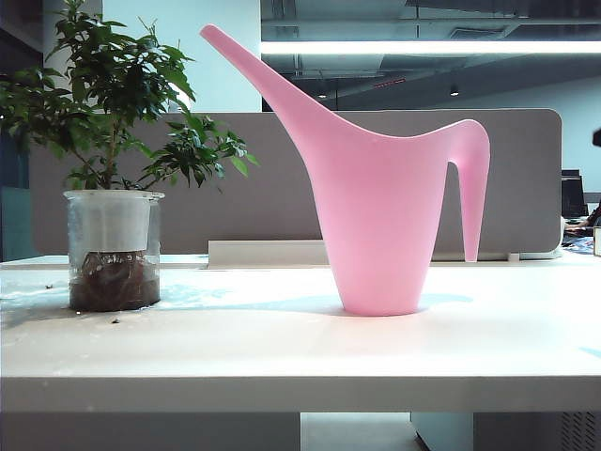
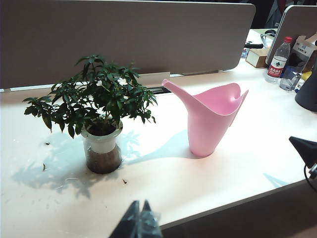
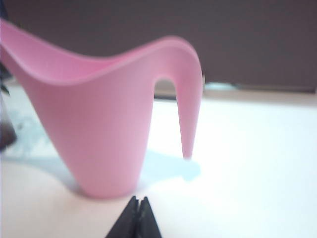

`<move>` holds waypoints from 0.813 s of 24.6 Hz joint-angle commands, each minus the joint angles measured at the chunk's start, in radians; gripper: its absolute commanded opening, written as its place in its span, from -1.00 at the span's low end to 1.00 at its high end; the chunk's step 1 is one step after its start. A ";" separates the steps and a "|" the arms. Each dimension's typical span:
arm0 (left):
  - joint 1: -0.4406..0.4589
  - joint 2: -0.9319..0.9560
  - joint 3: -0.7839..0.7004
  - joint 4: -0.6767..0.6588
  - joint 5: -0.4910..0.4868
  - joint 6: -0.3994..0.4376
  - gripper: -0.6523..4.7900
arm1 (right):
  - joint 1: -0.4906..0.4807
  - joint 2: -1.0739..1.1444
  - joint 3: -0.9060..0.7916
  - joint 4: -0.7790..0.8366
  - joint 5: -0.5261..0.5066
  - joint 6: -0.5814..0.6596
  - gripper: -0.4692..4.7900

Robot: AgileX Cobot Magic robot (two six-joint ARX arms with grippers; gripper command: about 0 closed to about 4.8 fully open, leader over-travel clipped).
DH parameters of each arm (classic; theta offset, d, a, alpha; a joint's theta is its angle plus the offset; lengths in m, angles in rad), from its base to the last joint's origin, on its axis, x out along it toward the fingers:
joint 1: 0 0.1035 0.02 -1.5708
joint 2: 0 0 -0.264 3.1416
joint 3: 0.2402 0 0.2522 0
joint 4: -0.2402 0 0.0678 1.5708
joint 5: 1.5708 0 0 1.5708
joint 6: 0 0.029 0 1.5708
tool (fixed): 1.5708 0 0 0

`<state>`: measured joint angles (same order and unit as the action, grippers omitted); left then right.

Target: Pick up the watering can from the table, water the potted plant, and put the can back.

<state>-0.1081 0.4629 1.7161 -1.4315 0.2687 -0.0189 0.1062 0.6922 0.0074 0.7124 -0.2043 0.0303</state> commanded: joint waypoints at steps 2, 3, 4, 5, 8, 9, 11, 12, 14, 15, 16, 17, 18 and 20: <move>0.000 0.000 0.002 -0.002 0.001 0.004 -0.78 | 0.000 -0.246 -0.007 -0.423 0.096 -0.154 -0.84; 0.000 0.000 0.001 -0.002 0.001 0.004 -0.78 | 0.000 -0.288 -0.007 -0.481 0.130 -0.154 -0.84; 0.000 0.000 0.001 -0.002 0.002 0.004 -0.78 | 0.000 -0.320 -0.007 -0.522 0.153 -0.154 -0.84; 0.000 0.000 0.002 -0.002 0.002 0.004 -0.78 | 0.000 -0.353 -0.007 -0.561 0.171 -0.154 -0.84; 0.000 0.000 0.002 -0.002 0.002 0.004 -0.78 | 0.000 -0.480 -0.007 -0.665 0.259 -0.154 -0.84; 0.000 0.000 0.002 -0.002 0.001 0.004 -0.78 | 0.000 -0.521 -0.007 -0.694 0.282 -0.154 -0.84; 0.000 0.000 0.002 -0.002 0.002 0.004 -0.78 | 0.000 -0.559 -0.007 -0.739 0.284 -0.154 -0.84; 0.000 0.000 0.002 -0.002 0.002 0.004 -0.78 | 0.000 -0.589 -0.007 -0.785 0.282 -0.154 -0.80; 0.000 0.000 0.002 -0.002 0.002 0.004 -0.78 | 0.000 -0.612 -0.007 -0.824 0.280 -0.154 -0.74; 0.000 0.000 0.002 -0.002 0.002 0.004 -0.78 | 0.000 -0.623 -0.007 -0.845 0.280 -0.154 -0.74; 0.000 0.000 0.002 -0.002 0.002 0.004 -0.78 | 0.000 -0.635 -0.007 -0.866 0.278 -0.147 -0.74; 0.000 0.000 0.002 -0.002 0.002 0.004 -0.78 | 0.000 -0.641 -0.007 -0.871 0.272 -0.127 -0.74; 0.000 0.000 0.002 -0.002 0.002 0.004 -0.78 | 0.001 -0.641 -0.007 -0.870 0.269 -0.128 -0.74; 0.000 0.000 0.002 -0.002 0.002 0.004 -0.78 | 0.001 -0.641 -0.007 -0.872 0.274 -0.128 -0.74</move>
<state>-0.1078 0.4625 1.7161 -1.4315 0.2691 -0.0189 0.1070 0.0502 0.0078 -0.1677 0.0696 -0.1024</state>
